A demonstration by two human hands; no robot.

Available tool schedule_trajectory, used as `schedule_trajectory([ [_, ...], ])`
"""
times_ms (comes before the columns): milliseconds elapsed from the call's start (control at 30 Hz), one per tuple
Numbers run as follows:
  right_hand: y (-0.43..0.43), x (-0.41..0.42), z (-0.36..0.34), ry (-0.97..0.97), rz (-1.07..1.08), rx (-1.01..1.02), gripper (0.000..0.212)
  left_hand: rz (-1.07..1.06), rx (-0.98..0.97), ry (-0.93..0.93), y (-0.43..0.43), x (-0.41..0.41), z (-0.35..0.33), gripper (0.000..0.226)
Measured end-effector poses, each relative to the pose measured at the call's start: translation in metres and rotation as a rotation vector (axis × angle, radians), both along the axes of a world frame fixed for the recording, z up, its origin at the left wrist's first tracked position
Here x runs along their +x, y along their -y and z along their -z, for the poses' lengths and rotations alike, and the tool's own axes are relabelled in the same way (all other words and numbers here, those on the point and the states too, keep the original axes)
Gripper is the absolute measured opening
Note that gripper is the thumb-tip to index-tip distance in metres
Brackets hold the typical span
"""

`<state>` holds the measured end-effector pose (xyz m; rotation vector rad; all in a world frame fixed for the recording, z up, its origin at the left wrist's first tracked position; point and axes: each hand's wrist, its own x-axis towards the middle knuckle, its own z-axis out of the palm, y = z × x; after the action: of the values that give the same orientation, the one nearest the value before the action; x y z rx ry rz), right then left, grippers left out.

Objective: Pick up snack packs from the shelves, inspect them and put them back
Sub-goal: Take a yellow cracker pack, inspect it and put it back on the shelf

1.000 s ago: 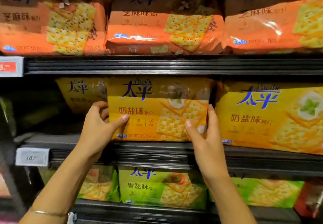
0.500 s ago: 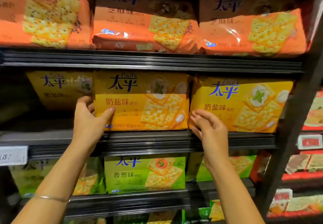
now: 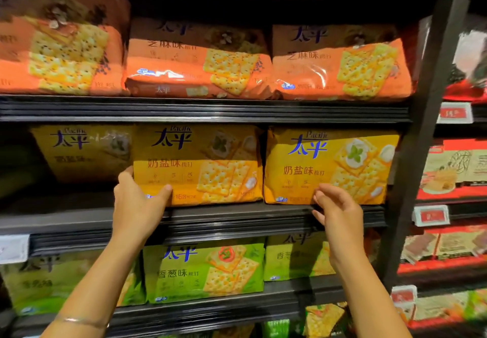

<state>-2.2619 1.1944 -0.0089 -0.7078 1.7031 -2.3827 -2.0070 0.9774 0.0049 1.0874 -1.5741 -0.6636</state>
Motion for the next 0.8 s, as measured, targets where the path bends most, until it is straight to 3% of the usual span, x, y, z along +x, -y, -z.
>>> schedule_trajectory([
  [100,-0.012,-0.023,-0.003,-0.017,0.055,-0.015,0.025,-0.188,0.016,0.102,-0.023,-0.018,-0.004,0.098],
  [200,-0.023,-0.047,-0.007,-0.100,0.165,0.002,0.034,-0.281,-0.142,0.075,-0.065,-0.052,-0.006,0.098],
  [333,-0.032,-0.073,-0.009,-0.227,0.206,0.051,0.046,-0.077,-0.413,0.085,-0.109,-0.111,-0.004,0.076],
  [467,-0.039,-0.090,-0.008,-0.288,0.196,0.095,0.052,0.190,-0.435,0.127,-0.132,-0.158,-0.008,0.072],
  [667,-0.043,-0.105,-0.008,-0.273,0.080,0.124,0.068,0.205,-0.240,0.096,-0.126,-0.191,-0.024,0.082],
  [800,-0.044,-0.115,-0.008,-0.304,-0.022,0.170,0.073,0.142,-0.434,0.108,-0.130,-0.194,-0.021,0.065],
])
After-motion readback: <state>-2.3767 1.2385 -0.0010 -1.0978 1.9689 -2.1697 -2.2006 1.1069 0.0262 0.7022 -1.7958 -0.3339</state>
